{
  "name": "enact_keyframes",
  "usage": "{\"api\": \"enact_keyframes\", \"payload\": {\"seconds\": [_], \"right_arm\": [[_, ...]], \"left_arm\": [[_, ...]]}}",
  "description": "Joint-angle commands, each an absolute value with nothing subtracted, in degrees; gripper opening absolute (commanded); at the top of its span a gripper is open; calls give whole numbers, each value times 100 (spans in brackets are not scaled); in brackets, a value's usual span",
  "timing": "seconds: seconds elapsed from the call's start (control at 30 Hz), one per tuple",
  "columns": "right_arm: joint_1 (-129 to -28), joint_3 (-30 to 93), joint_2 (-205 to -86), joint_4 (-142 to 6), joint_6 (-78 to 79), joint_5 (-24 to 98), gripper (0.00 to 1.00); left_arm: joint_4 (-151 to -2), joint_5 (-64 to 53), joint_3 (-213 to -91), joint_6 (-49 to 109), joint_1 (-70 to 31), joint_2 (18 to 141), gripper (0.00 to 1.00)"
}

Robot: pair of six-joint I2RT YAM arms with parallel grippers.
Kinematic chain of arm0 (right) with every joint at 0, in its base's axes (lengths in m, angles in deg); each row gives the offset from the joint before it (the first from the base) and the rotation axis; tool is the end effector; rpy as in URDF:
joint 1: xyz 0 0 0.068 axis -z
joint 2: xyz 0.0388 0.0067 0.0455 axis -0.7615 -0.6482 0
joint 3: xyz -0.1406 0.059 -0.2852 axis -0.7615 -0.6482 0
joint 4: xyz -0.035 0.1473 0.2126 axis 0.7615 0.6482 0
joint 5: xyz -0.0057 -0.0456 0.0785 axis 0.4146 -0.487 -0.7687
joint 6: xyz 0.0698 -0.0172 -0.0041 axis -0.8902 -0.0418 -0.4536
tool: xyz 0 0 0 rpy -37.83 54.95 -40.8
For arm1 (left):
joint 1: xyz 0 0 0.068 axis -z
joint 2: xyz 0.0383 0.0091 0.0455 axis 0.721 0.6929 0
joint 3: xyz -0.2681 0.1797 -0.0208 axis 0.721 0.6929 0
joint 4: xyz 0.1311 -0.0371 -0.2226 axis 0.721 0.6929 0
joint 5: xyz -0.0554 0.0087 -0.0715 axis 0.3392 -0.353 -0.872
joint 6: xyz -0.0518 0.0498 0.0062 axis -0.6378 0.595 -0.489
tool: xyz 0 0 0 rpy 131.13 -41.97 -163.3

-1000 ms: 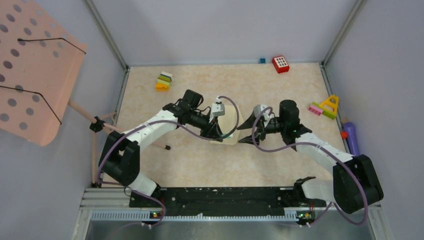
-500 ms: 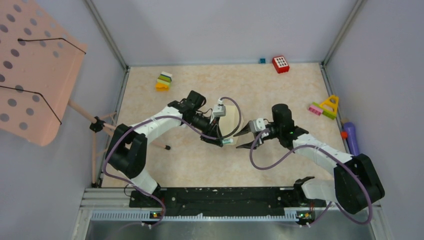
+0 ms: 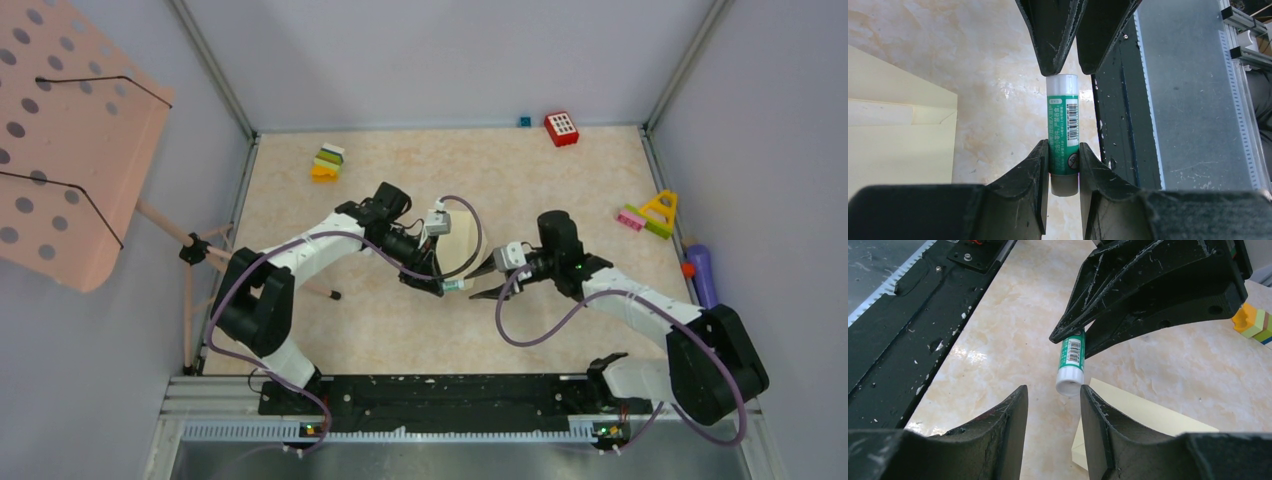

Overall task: Place the letter into the envelope and seal it
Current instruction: Unscrew the solid glue.

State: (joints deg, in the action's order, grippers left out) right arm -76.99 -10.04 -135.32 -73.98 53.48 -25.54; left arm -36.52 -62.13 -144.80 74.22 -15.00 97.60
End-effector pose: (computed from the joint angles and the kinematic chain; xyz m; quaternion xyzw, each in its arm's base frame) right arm 0.1768 0.1548 0.2644 -0.6530 0.4021 0.4304 0.4761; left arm 0.2486 -0.2132 0.2725 0.5284 0.6452 -0.5230 0.1759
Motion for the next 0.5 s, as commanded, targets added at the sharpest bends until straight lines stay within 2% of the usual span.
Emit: {"api": "enact_keyframes", "payload": {"seconds": [0.0,0.23,0.47], "right_arm": [[-7868,-898,-13579,-7811,5242,-2442,42],[-7869,-1049,-13402,-8378,4861,-2283,41],[-7885,-1046,-13406,-8061,5151,-2687,38]], "left_arm": [[-3827,-6556,-14669,7536,-1508,9758,0],[-3827,-6516,-14655,7545,-1508,9764,0],[-3827,-6558,-14686,7517,-1509,9773,0]]}}
